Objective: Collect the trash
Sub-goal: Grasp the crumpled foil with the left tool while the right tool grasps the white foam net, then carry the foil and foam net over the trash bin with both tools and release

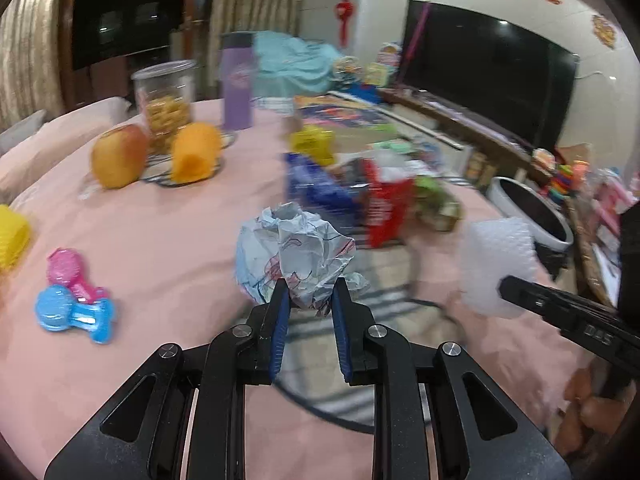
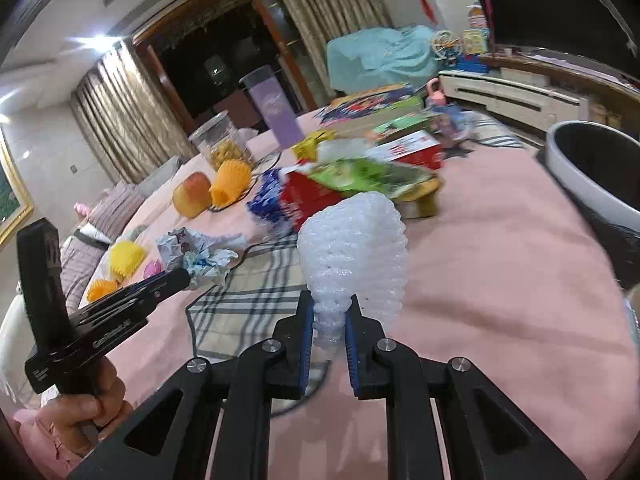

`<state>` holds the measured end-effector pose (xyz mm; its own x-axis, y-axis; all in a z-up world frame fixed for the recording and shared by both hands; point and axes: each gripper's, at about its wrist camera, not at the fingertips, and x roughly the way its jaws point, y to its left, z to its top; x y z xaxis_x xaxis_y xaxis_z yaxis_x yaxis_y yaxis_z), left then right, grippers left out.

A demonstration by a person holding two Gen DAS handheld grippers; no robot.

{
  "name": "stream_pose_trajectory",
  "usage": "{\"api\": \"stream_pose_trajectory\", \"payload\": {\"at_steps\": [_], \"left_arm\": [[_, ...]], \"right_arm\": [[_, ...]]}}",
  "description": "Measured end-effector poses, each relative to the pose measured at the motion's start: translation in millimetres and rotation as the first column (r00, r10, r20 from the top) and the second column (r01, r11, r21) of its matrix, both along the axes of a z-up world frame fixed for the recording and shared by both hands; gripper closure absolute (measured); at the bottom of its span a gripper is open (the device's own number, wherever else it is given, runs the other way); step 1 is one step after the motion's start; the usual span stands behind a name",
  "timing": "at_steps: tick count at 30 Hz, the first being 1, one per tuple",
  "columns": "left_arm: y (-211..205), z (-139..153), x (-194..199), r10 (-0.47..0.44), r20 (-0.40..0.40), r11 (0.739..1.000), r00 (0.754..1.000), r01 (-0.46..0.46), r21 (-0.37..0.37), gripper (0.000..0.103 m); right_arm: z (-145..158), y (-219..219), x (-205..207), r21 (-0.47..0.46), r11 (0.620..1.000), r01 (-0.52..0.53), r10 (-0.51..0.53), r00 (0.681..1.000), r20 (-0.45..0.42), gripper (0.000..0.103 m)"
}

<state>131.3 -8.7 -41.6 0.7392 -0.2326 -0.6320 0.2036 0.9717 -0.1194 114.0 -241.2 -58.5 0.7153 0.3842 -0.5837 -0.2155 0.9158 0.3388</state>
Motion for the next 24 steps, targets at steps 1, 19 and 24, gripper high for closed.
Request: {"api": "stream_pose_trajectory", "payload": {"at_steps": [1, 19, 24], "left_arm": [[-8.9, 2.8, -3.3, -0.028, 0.002, 1.0, 1.0, 0.028, -0.011, 0.083], [-143.8, 17.9, -7.4, -0.292, 0.03, 0.956, 0.956, 0.292, 0.01, 0.083], [-174.7, 20.4, -1.7, -0.344, 0.039, 0.939, 0.938, 0.343, 0.026, 0.083]], "right_arm": [[1.8, -7.3, -3.2, 0.003, 1.0, 0.011, -0.011, 1.0, 0.005, 0.089], [14.6, -113.1, -21.7, 0.04, 0.98, 0.196, -0.197, 0.98, 0.03, 0.088], [16.3, -134.3, -24.2, 0.039, 0.973, 0.226, -0.227, 0.973, 0.03, 0.088]]}}
